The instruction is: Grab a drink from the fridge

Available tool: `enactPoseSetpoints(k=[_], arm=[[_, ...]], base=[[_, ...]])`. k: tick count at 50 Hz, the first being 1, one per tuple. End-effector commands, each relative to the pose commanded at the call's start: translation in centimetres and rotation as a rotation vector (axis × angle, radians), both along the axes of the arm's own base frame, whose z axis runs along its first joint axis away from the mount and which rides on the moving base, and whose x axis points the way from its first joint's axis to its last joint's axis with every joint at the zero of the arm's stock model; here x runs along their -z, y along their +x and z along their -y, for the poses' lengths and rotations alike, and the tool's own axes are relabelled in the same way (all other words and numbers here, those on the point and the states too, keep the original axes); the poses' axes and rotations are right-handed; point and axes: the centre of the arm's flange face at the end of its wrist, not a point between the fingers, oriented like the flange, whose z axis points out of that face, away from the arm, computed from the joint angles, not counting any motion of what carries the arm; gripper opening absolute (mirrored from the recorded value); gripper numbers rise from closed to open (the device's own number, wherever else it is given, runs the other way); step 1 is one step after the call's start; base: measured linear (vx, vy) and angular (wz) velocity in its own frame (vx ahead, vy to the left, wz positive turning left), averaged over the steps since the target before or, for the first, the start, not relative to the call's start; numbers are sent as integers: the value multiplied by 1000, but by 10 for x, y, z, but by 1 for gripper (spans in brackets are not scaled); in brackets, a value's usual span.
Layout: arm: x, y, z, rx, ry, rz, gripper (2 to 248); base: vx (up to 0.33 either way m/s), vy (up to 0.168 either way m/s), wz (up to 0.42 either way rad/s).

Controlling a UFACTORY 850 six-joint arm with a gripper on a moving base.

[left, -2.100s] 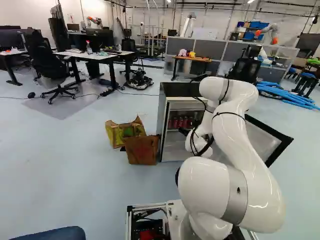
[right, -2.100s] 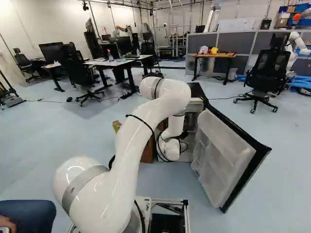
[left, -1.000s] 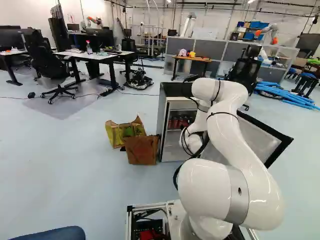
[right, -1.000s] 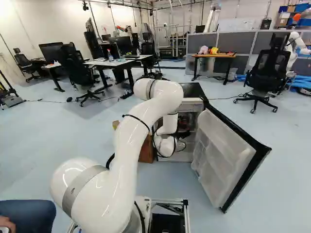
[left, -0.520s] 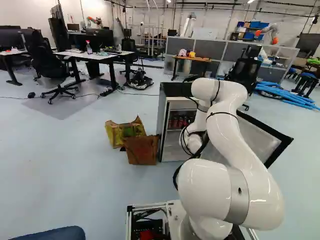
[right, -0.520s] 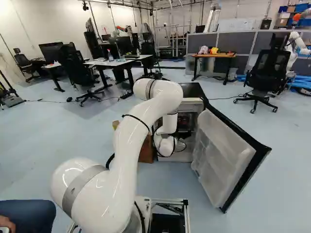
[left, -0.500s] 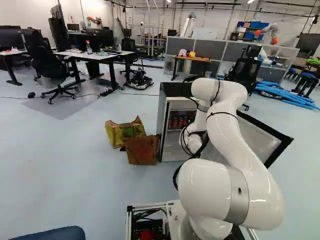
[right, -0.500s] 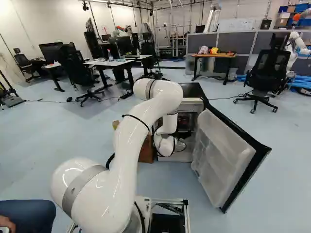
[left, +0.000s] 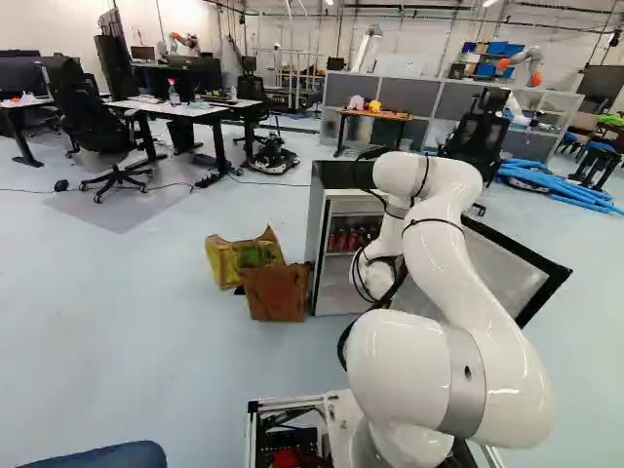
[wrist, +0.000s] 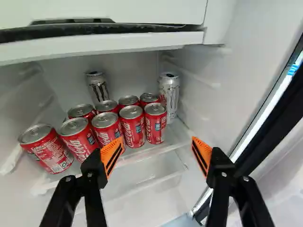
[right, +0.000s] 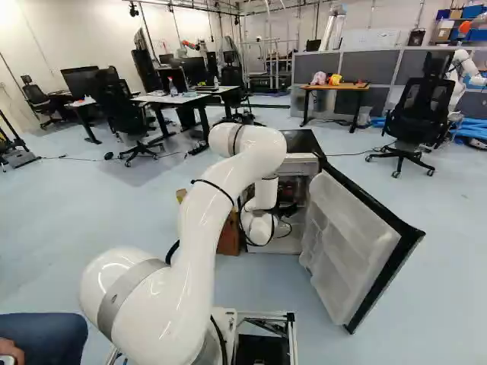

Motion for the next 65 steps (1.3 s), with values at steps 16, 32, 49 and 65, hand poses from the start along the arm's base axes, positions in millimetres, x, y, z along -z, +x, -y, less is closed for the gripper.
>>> enactPoseSetpoints(k=[16, 32, 49, 65], arm=[[0, 0, 0, 0, 0, 0, 181], [0, 0, 0, 0, 0, 0, 168], [0, 0, 0, 0, 0, 0, 168], [1, 3, 0, -2, -2, 5, 168]], base=[[0, 0, 0], [0, 0, 0], [0, 0, 0], [0, 0, 0]])
